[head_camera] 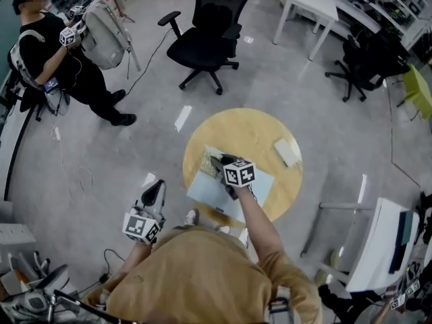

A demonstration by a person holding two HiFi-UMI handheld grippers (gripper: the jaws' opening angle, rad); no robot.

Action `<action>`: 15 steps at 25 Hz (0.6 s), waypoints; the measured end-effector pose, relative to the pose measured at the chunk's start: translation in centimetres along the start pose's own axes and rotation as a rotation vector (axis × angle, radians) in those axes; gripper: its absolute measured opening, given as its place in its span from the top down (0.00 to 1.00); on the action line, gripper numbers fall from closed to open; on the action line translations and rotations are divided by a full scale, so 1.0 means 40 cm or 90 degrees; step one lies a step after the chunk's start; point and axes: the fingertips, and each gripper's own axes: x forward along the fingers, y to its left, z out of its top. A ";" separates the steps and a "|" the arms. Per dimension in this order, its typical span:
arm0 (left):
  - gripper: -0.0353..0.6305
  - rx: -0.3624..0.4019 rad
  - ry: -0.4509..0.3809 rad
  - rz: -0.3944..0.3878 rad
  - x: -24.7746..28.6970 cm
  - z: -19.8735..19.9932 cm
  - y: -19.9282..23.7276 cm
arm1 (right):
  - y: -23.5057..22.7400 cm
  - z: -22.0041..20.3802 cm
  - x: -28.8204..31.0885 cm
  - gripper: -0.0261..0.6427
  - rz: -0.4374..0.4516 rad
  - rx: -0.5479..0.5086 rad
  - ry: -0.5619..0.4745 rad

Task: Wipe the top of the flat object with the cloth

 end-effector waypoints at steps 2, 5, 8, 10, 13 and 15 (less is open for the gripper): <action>0.93 -0.001 0.001 0.019 -0.017 -0.001 0.006 | -0.015 -0.012 0.017 0.87 -0.005 -0.011 0.023; 0.92 -0.004 0.004 0.045 -0.052 -0.004 0.015 | -0.024 -0.010 0.023 0.87 -0.025 -0.033 0.041; 0.92 -0.007 0.004 0.063 -0.075 -0.015 0.021 | -0.047 -0.022 0.037 0.87 -0.041 -0.051 0.058; 0.92 -0.006 0.004 0.069 -0.077 -0.018 0.021 | -0.069 -0.029 0.040 0.87 -0.051 -0.060 0.069; 0.92 -0.005 0.003 0.069 -0.069 -0.018 0.014 | -0.094 -0.039 0.027 0.87 -0.066 -0.072 0.080; 0.92 -0.004 0.002 0.061 -0.064 -0.021 0.003 | -0.102 -0.051 0.008 0.87 -0.073 -0.076 0.082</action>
